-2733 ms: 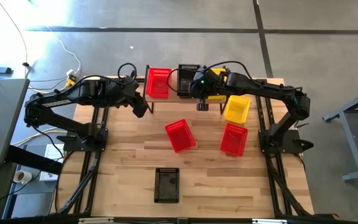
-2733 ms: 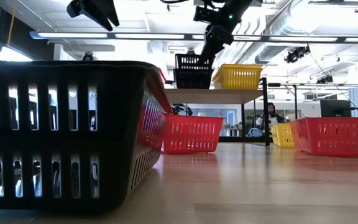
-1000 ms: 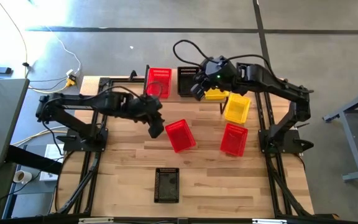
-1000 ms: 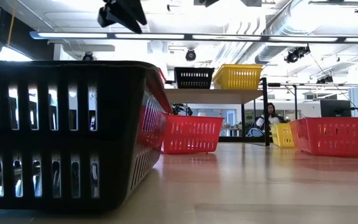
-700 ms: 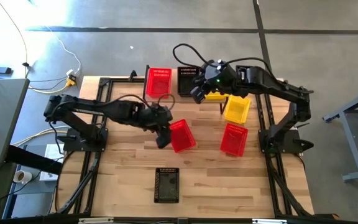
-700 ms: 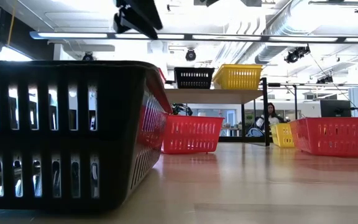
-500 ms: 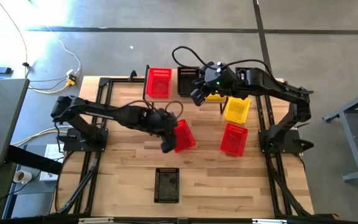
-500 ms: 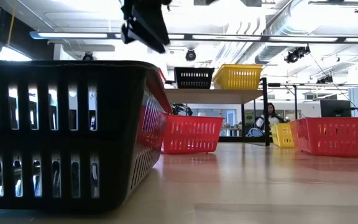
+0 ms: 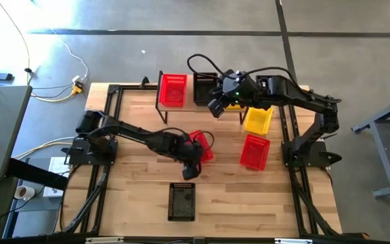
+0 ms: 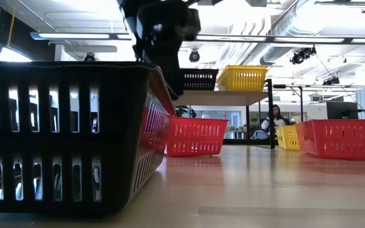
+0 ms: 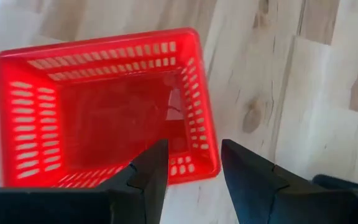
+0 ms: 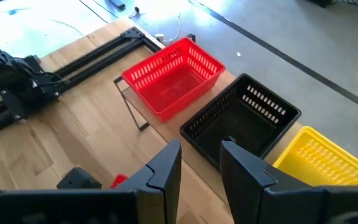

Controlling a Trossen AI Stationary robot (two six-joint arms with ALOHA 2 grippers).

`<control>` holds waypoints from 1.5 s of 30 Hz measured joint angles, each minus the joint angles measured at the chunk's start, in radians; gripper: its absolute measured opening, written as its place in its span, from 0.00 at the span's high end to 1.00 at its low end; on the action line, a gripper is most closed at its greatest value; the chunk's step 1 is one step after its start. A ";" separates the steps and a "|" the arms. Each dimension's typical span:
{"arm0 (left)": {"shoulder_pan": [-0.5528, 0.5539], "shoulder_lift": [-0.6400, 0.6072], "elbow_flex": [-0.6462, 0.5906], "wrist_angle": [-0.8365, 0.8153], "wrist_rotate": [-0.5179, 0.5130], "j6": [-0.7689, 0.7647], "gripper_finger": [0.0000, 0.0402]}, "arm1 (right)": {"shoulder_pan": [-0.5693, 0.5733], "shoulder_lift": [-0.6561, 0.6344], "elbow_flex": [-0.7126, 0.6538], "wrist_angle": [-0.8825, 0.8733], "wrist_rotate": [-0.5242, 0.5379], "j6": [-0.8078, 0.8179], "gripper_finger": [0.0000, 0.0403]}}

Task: Stack baskets on shelf by color
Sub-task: Stack the left red bin on the top of the red bin on the shelf

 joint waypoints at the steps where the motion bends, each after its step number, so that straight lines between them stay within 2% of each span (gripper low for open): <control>1: -0.003 0.012 0.000 0.009 0.000 0.005 0.65 | 0.000 0.000 0.000 -0.004 0.000 0.000 0.76; 18: -0.007 0.163 0.000 0.118 0.002 0.024 0.66 | 0.000 0.000 0.000 -0.075 -0.003 0.047 0.76; 22: -0.006 0.183 0.000 0.102 0.020 0.025 0.73 | 0.000 0.000 0.000 -0.081 -0.003 0.047 0.76; 26: -0.014 0.179 0.000 0.098 0.018 0.063 0.86 | 0.000 0.000 0.000 -0.089 -0.003 0.047 0.76; 30: -0.020 0.140 0.001 0.073 0.014 0.091 0.98 | 0.000 0.000 0.000 -0.103 -0.004 0.047 0.76; 36: -0.021 0.034 0.000 0.007 0.023 0.158 0.99 | 0.000 0.000 0.000 -0.114 -0.006 0.045 0.76; 45: -0.020 -0.232 0.000 -0.085 0.017 0.287 1.00 | -0.007 0.000 0.000 -0.125 0.000 0.017 0.76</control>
